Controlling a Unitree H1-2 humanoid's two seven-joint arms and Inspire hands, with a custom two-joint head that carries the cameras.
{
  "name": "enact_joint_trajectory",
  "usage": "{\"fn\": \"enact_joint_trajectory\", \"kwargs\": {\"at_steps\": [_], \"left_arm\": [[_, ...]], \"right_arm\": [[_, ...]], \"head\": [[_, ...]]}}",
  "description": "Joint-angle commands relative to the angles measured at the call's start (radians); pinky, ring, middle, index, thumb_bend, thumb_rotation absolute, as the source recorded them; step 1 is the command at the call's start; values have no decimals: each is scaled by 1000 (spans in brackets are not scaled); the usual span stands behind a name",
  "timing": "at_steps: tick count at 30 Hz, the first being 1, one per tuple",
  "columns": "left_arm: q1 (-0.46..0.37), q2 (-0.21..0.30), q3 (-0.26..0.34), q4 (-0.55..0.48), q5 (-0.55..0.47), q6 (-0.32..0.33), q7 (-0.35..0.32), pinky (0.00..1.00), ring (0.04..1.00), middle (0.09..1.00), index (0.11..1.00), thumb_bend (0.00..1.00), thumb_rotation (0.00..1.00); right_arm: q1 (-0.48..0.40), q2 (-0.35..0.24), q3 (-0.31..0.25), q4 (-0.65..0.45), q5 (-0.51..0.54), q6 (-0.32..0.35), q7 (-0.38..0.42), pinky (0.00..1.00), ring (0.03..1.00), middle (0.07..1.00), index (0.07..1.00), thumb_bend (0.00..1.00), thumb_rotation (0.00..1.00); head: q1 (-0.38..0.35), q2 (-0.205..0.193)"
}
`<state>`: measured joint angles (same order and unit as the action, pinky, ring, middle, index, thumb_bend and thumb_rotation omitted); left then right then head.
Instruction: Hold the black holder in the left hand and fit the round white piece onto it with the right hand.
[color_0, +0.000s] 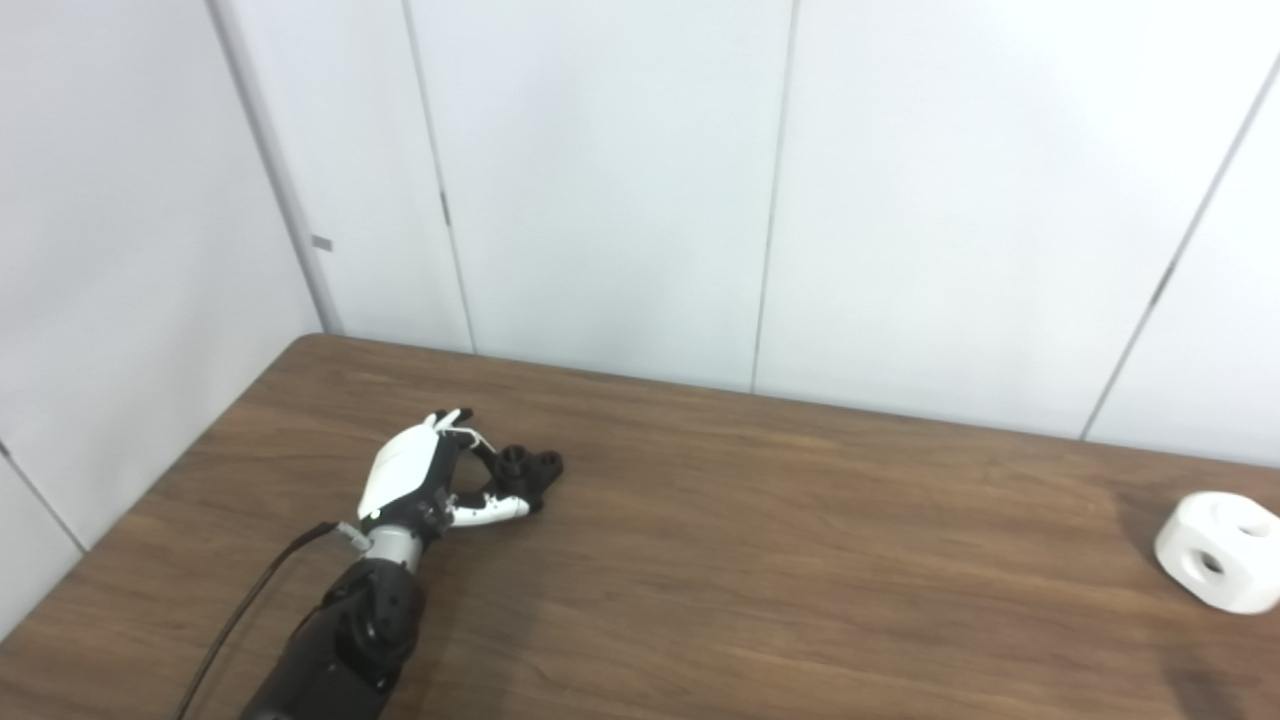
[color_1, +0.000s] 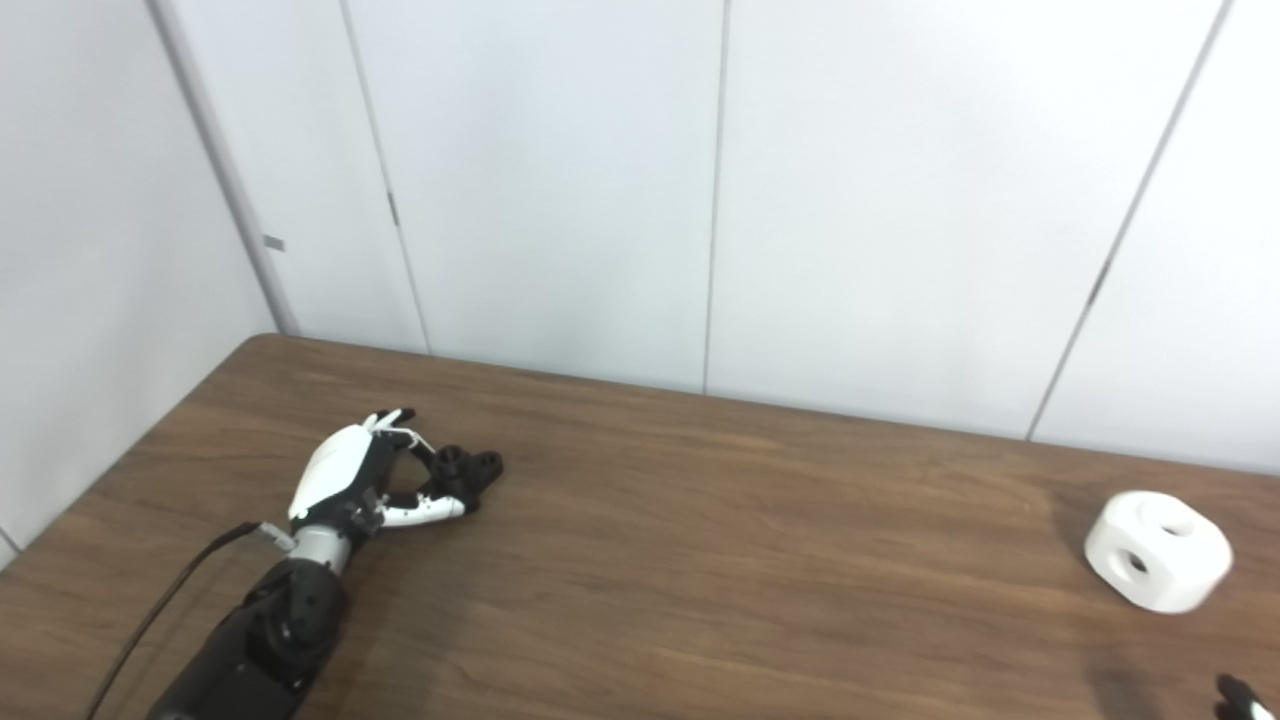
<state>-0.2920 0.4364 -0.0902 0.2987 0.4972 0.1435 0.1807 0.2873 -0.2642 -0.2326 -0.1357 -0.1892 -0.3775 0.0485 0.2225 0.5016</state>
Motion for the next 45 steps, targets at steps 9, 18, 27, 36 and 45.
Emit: {"fn": "enact_joint_trajectory", "kwargs": {"at_steps": [9,18,27,36,45], "left_arm": [[7,-2,-4,-82,-24,-49,-54,999,1000,964,481,518,36],[43,-29,-4,-151,-27,-93,-71,988,1000,957,480,518,35],[47,-63,-13,-139,-42,-139,-85,997,1000,961,481,517,35],[56,-84,-51,-142,-18,-168,-110,987,995,941,480,518,36],[44,-88,-76,-141,-21,-189,-144,993,999,948,480,518,37]], "right_arm": [[-31,-5,-17,-62,-112,63,-67,1000,1000,1000,1000,448,210],[-81,-18,-28,-100,-165,131,-96,1000,1000,1000,981,549,0],[-147,-48,-37,-78,-196,184,-114,986,1000,1000,871,702,0],[-206,-67,-31,2,-168,142,-145,1000,1000,1000,882,784,177],[-283,-113,-14,166,-245,115,-213,974,1000,1000,902,910,491]], "head": [[-56,6],[-142,26],[-169,30],[-220,43],[-296,61]]}}
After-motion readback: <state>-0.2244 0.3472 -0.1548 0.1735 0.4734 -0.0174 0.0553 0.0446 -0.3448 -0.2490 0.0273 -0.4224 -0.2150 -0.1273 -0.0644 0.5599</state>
